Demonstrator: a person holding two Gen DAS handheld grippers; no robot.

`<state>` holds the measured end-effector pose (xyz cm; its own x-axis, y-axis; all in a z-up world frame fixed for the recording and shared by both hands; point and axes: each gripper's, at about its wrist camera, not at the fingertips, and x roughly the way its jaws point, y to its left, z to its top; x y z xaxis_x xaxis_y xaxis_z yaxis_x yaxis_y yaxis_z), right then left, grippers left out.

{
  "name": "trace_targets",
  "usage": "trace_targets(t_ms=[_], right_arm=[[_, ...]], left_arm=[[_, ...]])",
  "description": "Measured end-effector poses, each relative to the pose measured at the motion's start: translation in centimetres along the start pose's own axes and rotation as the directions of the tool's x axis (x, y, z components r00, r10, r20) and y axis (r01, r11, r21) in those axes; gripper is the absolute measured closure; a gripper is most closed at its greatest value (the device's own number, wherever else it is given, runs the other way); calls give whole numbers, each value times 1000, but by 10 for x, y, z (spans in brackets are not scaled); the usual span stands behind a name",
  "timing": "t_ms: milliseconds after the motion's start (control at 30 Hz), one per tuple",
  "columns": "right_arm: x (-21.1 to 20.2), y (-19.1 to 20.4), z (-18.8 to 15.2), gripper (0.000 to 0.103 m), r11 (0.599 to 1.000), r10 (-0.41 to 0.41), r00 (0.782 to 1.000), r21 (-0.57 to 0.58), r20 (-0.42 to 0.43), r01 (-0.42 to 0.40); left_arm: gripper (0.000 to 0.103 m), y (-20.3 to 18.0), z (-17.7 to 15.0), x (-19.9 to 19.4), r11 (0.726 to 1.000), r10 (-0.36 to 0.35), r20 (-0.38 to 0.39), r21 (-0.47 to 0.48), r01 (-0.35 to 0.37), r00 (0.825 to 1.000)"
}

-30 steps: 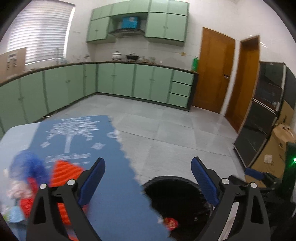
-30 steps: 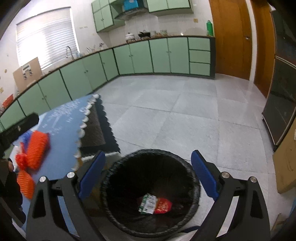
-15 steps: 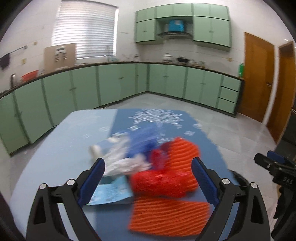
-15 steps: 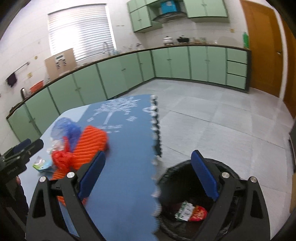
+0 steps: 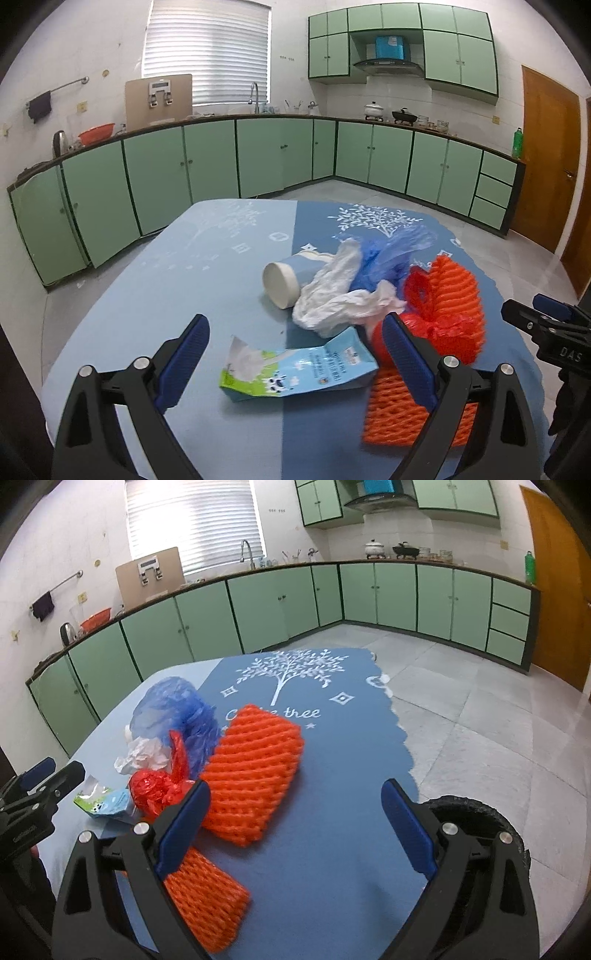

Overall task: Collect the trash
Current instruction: 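Move both open grippers back over the remaining trash on the table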

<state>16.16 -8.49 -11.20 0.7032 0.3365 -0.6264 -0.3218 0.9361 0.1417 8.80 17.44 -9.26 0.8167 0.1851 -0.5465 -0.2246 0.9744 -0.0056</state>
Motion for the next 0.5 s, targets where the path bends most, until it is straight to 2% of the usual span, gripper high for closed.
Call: trace_targets(t_ms=[100, 500], right_arm=[[12, 4, -2, 18, 1000, 3, 999, -6, -31, -4], [37, 12, -10, 18, 1000, 0, 995, -29, -95, -2]], left_arm=[[11, 5, -4, 5, 1000, 4, -18, -7, -4, 1000], [11, 7, -15, 23, 999, -22, -78, -24, 20, 997]])
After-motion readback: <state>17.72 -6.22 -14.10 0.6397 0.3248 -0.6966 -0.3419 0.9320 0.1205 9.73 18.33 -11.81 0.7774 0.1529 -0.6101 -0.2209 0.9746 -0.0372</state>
